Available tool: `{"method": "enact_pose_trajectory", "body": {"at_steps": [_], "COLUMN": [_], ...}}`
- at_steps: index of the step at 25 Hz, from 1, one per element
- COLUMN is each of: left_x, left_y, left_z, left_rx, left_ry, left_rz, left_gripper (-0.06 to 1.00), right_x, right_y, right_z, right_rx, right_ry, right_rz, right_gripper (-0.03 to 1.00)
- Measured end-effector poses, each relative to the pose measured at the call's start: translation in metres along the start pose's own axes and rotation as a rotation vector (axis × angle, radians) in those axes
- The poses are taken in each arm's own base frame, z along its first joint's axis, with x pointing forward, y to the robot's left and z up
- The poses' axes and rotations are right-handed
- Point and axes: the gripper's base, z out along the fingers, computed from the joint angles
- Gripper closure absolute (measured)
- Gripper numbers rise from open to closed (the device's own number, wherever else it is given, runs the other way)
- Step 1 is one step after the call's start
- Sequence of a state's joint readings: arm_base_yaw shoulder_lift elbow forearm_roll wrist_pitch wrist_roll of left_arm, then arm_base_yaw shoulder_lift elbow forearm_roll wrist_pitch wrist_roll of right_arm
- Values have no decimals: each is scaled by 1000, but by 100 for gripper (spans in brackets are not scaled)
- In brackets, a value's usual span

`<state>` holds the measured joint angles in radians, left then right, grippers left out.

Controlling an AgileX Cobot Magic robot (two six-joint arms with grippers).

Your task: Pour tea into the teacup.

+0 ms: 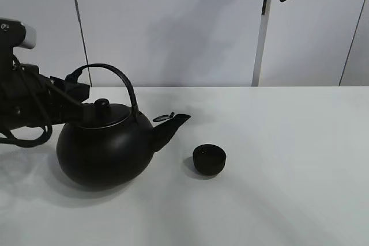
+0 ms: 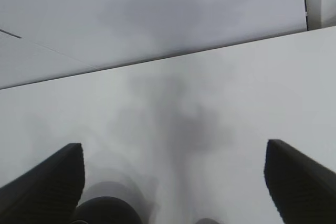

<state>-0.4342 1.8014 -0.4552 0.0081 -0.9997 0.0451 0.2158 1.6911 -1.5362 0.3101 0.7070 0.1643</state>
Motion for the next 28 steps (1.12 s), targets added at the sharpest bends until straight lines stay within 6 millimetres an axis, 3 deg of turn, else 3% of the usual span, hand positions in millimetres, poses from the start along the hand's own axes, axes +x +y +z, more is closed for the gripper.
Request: {"method": "enact_pose_trajectory", "body": {"at_steps": [4,19,28], "left_x": [13,18,22], "left_y": [-1,-2,-3], "left_z": [5,-1,-9], "left_rx": [5,8,12], "left_ry": [15,6,0], "left_rz": [-23,-22,-32], "left_gripper": [84,82,50], "right_x": [0,0,0], "right_y": [0,0,0], "right_z": [0,0,0], "right_rx": [0,0,0], "right_ry": [0,0,0], "right_rz": [0,0,0], "right_gripper": [33,33,33]}}
